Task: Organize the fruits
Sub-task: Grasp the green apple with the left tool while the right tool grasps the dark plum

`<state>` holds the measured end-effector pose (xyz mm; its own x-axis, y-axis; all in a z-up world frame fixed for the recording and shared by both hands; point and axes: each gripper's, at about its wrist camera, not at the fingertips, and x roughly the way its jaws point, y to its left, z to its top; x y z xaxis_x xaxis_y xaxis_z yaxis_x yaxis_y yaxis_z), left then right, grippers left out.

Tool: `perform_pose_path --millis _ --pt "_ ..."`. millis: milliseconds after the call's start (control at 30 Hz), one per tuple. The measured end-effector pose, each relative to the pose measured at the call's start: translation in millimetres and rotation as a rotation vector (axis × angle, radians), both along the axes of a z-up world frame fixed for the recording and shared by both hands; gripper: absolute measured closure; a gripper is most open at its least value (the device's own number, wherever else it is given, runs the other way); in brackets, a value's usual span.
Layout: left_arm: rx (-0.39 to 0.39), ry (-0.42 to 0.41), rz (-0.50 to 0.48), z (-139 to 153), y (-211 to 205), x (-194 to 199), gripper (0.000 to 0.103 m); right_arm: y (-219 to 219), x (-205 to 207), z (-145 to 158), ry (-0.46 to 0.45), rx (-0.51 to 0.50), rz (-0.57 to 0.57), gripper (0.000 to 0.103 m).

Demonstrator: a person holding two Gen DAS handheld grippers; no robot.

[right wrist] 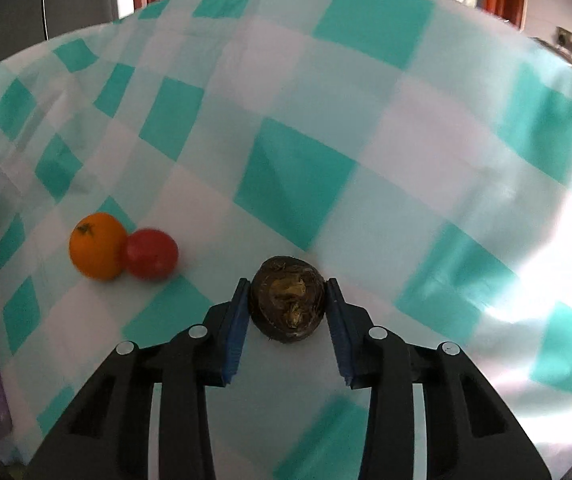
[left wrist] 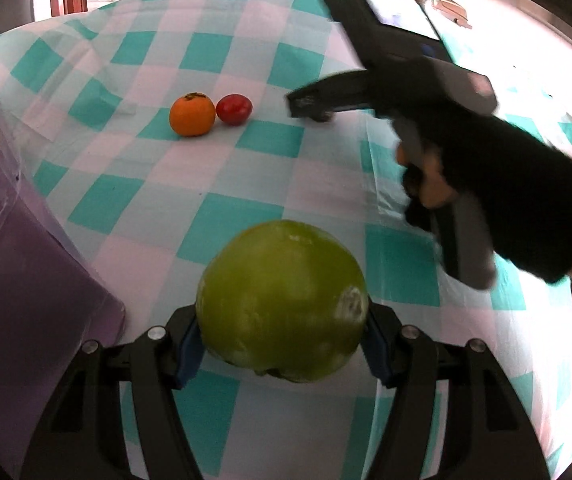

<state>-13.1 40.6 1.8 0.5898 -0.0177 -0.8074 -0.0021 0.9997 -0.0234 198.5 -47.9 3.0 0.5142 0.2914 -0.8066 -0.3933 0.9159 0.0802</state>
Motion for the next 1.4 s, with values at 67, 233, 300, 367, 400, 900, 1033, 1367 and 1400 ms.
perform_pose_path --millis 67,233,300,367,400,900,1033,1367,1400 --pt "0.002 -0.005 -0.01 0 0 -2 0.038 -14 -14 4 -0.001 0.017 -0.018 0.065" --pt "0.004 -0.019 -0.02 -2 0 -1 0.038 -52 -53 6 0.022 0.026 -0.096 0.065" --pt "0.006 -0.018 -0.019 -2 -1 0 0.037 -63 -67 4 0.036 0.025 -0.128 0.065" --pt "0.01 -0.016 -0.019 -3 -2 2 0.036 -70 -77 1 0.049 0.023 -0.147 0.065" --pt "0.012 -0.015 -0.021 -3 -2 3 0.033 -70 -83 0 0.055 0.026 -0.153 0.065" --pt "0.018 -0.008 -0.007 -4 2 26 0.03 -89 -97 -4 0.083 0.033 -0.184 0.065" --pt "-0.005 -0.036 -0.021 2 -5 43 0.023 -88 -95 -4 0.083 0.03 -0.187 0.065" --pt "-0.037 -0.015 -0.005 -3 1 84 0.034 -92 -96 -6 0.091 0.057 -0.196 0.065" --pt "-0.032 -0.017 -0.003 -3 0 86 0.034 -93 -96 -6 0.092 0.059 -0.196 0.065"
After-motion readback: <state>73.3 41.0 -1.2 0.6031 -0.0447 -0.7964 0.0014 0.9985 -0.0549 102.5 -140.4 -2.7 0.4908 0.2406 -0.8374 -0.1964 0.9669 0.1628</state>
